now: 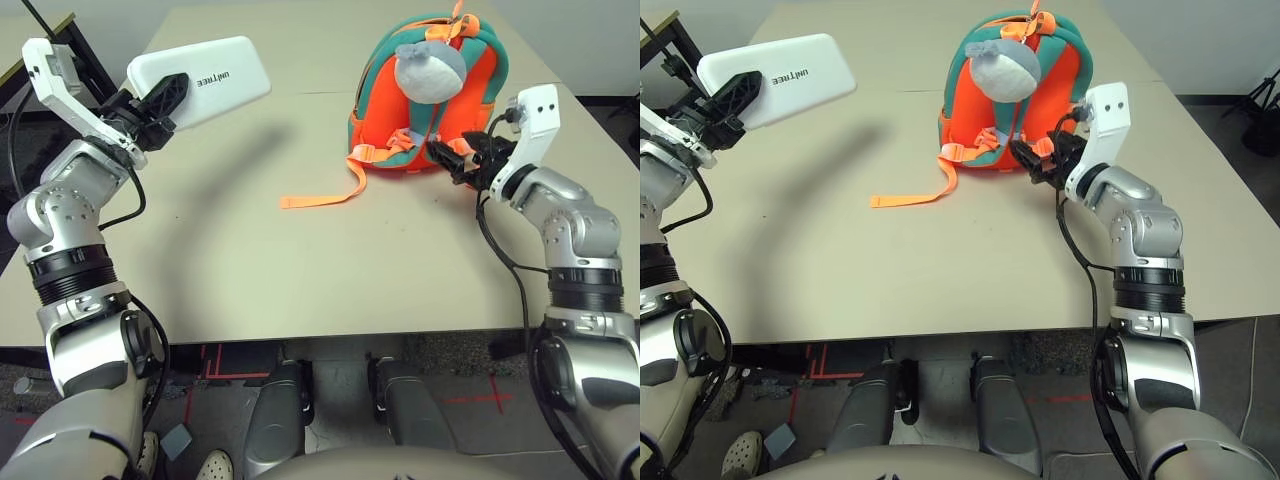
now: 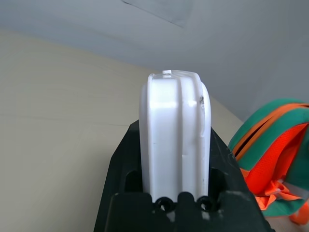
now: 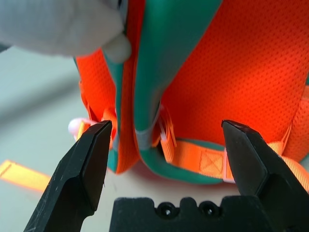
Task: Put the pencil case into the backpack and zip it.
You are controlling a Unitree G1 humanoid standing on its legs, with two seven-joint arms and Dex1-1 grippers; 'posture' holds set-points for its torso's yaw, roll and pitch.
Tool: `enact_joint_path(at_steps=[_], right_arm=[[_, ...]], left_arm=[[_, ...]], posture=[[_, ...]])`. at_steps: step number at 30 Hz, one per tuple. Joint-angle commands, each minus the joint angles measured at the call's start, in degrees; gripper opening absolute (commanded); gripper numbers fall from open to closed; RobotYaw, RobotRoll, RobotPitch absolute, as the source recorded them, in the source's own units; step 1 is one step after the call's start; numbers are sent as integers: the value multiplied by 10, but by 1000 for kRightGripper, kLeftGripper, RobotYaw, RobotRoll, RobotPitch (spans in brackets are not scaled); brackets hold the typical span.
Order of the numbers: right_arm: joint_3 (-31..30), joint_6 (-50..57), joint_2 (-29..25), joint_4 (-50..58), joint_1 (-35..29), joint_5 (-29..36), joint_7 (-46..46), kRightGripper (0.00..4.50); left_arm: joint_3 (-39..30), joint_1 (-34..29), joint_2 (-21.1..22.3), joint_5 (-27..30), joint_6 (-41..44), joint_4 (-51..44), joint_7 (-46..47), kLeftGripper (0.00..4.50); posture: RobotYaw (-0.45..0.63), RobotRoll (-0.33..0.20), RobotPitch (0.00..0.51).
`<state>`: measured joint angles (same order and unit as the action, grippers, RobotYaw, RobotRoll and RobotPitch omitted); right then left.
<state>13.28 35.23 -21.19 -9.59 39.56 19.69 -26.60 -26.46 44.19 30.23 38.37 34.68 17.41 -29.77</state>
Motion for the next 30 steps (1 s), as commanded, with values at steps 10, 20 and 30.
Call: enact_joint_path(at_steps=[10,20,30], right_arm=[[-13,-7,32,-38,20,10,21,4500],[-27,-35,61,-81,48,2,27,4500],[-29,-133,80,-171,87,-16,48,4500]], left_arm=[[51,8,-47,-36,-49,29,2,1256],[63,3,-69,-51,-67,47,1,1256],[56,5,-88,-45,-70,46,10,1256]], posture=[[-116,0,128],[-122,0,125],[-120,0,123]])
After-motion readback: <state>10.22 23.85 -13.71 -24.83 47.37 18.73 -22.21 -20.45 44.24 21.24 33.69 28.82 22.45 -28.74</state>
